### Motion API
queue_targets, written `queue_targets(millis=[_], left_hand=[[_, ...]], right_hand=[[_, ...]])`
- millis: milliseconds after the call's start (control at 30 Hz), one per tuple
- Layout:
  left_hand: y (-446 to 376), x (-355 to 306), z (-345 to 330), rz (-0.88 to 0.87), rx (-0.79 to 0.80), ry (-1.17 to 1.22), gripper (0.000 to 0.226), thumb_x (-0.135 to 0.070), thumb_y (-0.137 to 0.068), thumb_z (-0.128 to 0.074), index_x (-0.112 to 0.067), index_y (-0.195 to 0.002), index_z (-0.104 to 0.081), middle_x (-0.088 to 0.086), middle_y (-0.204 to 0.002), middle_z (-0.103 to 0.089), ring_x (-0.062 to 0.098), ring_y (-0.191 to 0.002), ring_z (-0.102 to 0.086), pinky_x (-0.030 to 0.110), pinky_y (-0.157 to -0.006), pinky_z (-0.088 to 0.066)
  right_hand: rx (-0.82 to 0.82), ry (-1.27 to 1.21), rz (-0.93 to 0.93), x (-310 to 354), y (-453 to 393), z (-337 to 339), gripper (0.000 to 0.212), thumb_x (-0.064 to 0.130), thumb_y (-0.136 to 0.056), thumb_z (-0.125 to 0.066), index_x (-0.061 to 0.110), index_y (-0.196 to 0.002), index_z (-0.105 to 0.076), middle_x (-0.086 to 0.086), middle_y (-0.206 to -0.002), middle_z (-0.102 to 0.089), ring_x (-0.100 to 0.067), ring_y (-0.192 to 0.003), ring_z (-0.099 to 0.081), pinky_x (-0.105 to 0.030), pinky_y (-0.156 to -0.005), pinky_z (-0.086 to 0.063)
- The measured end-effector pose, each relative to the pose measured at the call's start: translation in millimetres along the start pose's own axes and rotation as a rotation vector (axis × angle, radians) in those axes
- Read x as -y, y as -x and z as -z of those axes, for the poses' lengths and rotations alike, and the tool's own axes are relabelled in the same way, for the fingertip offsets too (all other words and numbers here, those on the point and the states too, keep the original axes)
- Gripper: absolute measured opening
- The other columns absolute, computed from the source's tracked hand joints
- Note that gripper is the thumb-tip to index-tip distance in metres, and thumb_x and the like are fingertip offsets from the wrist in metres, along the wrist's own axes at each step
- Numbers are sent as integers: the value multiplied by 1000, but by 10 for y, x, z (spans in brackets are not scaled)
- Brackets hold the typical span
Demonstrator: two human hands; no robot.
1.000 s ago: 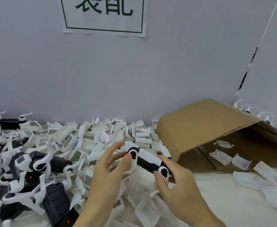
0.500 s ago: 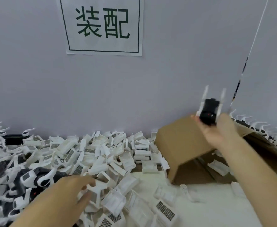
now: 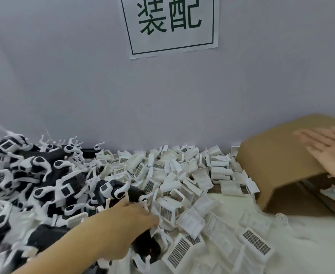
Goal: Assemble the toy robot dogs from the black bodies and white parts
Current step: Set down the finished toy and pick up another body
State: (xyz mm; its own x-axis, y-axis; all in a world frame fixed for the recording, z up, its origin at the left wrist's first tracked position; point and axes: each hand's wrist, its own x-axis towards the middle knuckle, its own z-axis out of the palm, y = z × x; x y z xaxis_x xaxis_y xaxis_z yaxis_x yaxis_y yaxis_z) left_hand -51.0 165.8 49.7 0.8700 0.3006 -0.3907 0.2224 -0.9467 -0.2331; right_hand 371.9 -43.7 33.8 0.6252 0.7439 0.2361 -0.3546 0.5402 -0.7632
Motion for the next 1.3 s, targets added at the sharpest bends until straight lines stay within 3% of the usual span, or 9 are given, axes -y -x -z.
queue_targets(millis=[33, 167, 367, 467, 600, 767, 967, 1133, 1300], left_hand=[[-49, -27, -15, -5, -5, -60, 68, 12, -82, -47, -25, -138, -37, -1, -133, -53, 21, -130, -38, 40, -117, -21], [-217, -96, -71, -57, -71, -252, 59, 10, -88, -57, -14, -136, -33, 10, -117, -63, 29, -114, -45, 45, -107, -30], [-302, 75, -17, -153, -196, -222, 46, -6, -91, -67, -16, -129, -44, 8, -107, -66, 20, -100, -41, 36, -97, -36], [-313, 182, 161, -100, -267, 37, 43, -24, -87, -76, -26, -124, -54, -3, -108, -56, 10, -91, -40, 19, -72, -31], [-313, 249, 436, 31, -462, 455, 40, -35, -85, -79, -32, -121, -61, -23, -103, -50, -8, -92, -47, 10, -74, -34], [-484, 86, 599, 12, -783, 1090, 16, -18, -98, -65, -27, -112, -68, -13, -99, -77, 0, -93, -71, 15, -81, -52], [-914, -568, 612, 26, -847, 2048, 25, -21, -104, -47, -15, -116, -69, 9, -108, -78, 24, -106, -72, 42, -93, -55], [-1193, -1039, 505, 95, -733, 2227, 35, -27, -104, -40, -8, -119, -64, 14, -96, -78, 26, -81, -75, 41, -78, -59], [-1405, -1078, 345, 51, -755, 2345, 26, -28, -103, -55, -24, -128, -62, 9, -117, -75, 24, -109, -71, 37, -92, -56]], right_hand=[[35, -31, -22, -7, 190, -53, 66, 28, -106, -13, -28, -139, -30, -30, -152, -2, -41, -146, 4, -33, -128, -9], [-327, 214, 17, -447, 499, -422, 31, 22, -98, -48, 5, -105, -74, -15, -122, -71, -23, -97, -76, -28, -77, -62], [-178, 685, -122, -1002, 952, -913, 27, 11, -105, -46, 13, -105, -73, -7, -93, -79, -23, -78, -76, -37, -71, -50], [-122, 838, -140, -1081, 1026, -1003, 29, 12, -105, -47, 19, -105, -75, -2, -91, -79, -21, -80, -76, -37, -75, -52], [-108, 915, -173, -1102, 1082, -1035, 30, 12, -105, -49, 23, -103, -76, 2, -90, -79, -16, -78, -75, -35, -74, -53], [-94, 961, -143, -1054, 1158, -1088, 28, 10, -104, -51, 24, -103, -75, 8, -88, -78, -11, -78, -73, -31, -71, -54], [-68, 1016, -32, -1095, 1222, -1216, 38, 8, -101, -53, 42, -111, -67, 26, -100, -71, 0, -92, -69, -25, -79, -52], [-143, 992, 30, -1148, 1232, -1162, 46, 6, -100, -51, 48, -115, -60, 29, -104, -68, 0, -98, -67, -30, -85, -54], [-251, 975, 29, -1241, 1195, -1059, 40, 8, -98, -53, 46, -109, -59, 17, -98, -68, -9, -92, -68, -40, -82, -57]])
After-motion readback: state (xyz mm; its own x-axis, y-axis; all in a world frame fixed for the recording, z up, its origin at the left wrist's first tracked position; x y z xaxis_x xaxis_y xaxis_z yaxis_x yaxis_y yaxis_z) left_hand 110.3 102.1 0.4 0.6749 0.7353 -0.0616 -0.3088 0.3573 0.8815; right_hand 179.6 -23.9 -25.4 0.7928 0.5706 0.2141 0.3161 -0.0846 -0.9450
